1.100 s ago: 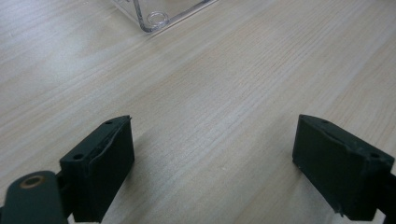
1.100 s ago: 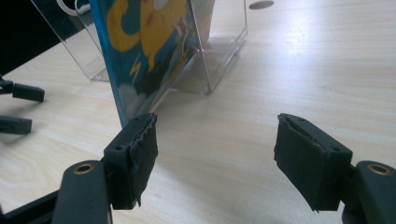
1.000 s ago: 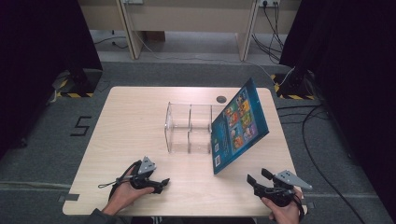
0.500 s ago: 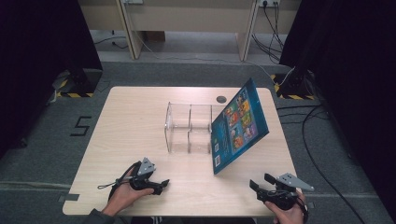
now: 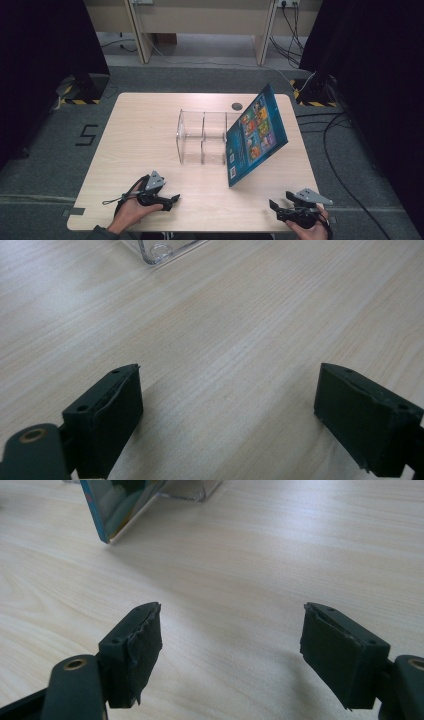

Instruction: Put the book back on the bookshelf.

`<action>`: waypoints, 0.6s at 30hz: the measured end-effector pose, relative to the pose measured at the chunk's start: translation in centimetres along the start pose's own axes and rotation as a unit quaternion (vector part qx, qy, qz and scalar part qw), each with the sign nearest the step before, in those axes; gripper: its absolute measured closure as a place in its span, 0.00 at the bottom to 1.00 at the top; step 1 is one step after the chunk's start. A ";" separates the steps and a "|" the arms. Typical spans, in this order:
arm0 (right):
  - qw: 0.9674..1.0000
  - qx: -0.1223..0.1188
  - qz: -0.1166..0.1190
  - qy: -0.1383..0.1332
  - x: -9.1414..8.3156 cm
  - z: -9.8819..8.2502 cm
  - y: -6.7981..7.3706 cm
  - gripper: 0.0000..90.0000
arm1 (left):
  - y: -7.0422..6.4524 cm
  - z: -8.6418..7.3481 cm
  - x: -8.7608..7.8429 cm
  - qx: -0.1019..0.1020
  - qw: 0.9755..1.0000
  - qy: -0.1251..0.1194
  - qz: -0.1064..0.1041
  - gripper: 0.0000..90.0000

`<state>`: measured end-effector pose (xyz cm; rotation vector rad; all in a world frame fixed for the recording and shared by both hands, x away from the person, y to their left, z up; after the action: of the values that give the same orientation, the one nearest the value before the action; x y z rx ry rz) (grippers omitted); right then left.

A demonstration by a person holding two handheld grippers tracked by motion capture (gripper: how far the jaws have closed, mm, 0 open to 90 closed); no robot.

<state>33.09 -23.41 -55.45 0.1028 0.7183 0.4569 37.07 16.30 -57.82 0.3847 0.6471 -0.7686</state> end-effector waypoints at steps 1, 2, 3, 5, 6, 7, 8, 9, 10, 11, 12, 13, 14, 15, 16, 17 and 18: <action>1.000 -0.003 -0.002 0.002 0.0 -0.1 0.0 0.28 | 0.0 0.0 0.0 -0.001 1.000 -0.001 0.000 0.12; 1.000 -0.002 -0.002 0.006 0.0 -0.2 0.0 0.28 | 0.0 0.0 0.0 0.000 1.000 -0.002 0.000 0.12; 1.000 -0.008 -0.005 0.009 0.0 -0.3 -0.1 0.27 | -0.1 -0.1 -0.1 0.000 1.000 -0.002 -0.001 0.12; 1.000 -0.016 -0.010 0.015 0.0 -0.4 -0.1 0.27 | -0.1 -0.1 -0.1 0.001 1.000 -0.001 -0.002 0.12; 1.000 -0.019 -0.011 0.017 0.0 -0.5 -0.2 0.27 | -0.1 -0.2 -0.2 0.002 1.000 -0.001 -0.003 0.12; 0.999 -0.020 -0.014 0.021 0.0 -0.6 -0.2 0.27 | -0.1 -0.2 -0.2 0.002 1.000 -0.002 -0.003 0.12; 0.999 -0.022 -0.016 0.025 0.1 -0.7 -0.2 0.27 | -0.1 -0.2 -0.2 0.002 1.000 -0.002 -0.003 0.12; 0.999 -0.026 -0.020 0.031 0.1 -0.9 -0.3 0.27 | -0.1 -0.2 -0.2 0.003 1.000 -0.002 -0.004 0.12; 0.999 -0.028 -0.022 0.037 0.1 -1.1 -0.4 0.27 | -0.1 -0.2 -0.2 0.003 1.000 -0.002 -0.004 0.12; 0.998 -0.029 -0.025 0.042 0.1 -1.2 -0.4 0.27 | -0.1 -0.2 -0.3 0.003 1.000 -0.002 -0.004 0.12; 0.998 -0.034 -0.028 0.045 0.1 -1.3 -0.5 0.27 | -0.1 -0.2 -0.3 0.003 1.000 -0.002 -0.005 0.12; 0.998 -0.039 -0.029 0.047 0.1 -1.4 -0.6 0.27 | -0.1 -0.3 -0.3 0.003 1.000 -0.001 -0.005 0.12; 0.998 -0.038 -0.031 0.051 0.1 -1.5 -0.6 0.27 | -0.1 -0.3 -0.3 0.004 1.000 -0.001 -0.005 0.12; 0.997 -0.040 -0.034 0.054 0.1 -1.6 -0.7 0.26 | -0.1 -0.3 -0.3 0.004 1.000 -0.001 -0.005 0.12; 0.997 -0.041 -0.035 0.056 0.1 -1.7 -0.7 0.25 | -0.1 -0.3 -0.3 0.003 1.000 -0.002 -0.005 0.12; 0.997 -0.041 -0.037 0.056 0.1 -1.8 -0.7 0.25 | -0.1 -0.3 -0.3 0.003 1.000 -0.003 -0.005 0.12; 0.997 -0.042 -0.039 0.056 0.1 -1.8 -0.8 0.25 | -0.1 -0.3 -0.3 0.003 1.000 -0.003 -0.006 0.12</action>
<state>32.24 -24.21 -57.02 -0.0308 0.8093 0.4194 36.67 16.57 -57.83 0.3850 0.6411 -0.7826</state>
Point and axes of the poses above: each handheld gripper's, and its own axes: x roughly forward along the jaws, z roughly out of its top, y roughly to its left, the point moved 8 cm from there along x, roughly forward along the jaws, and after that the axes turned 8 degrees about x, right-handed, at the moved point
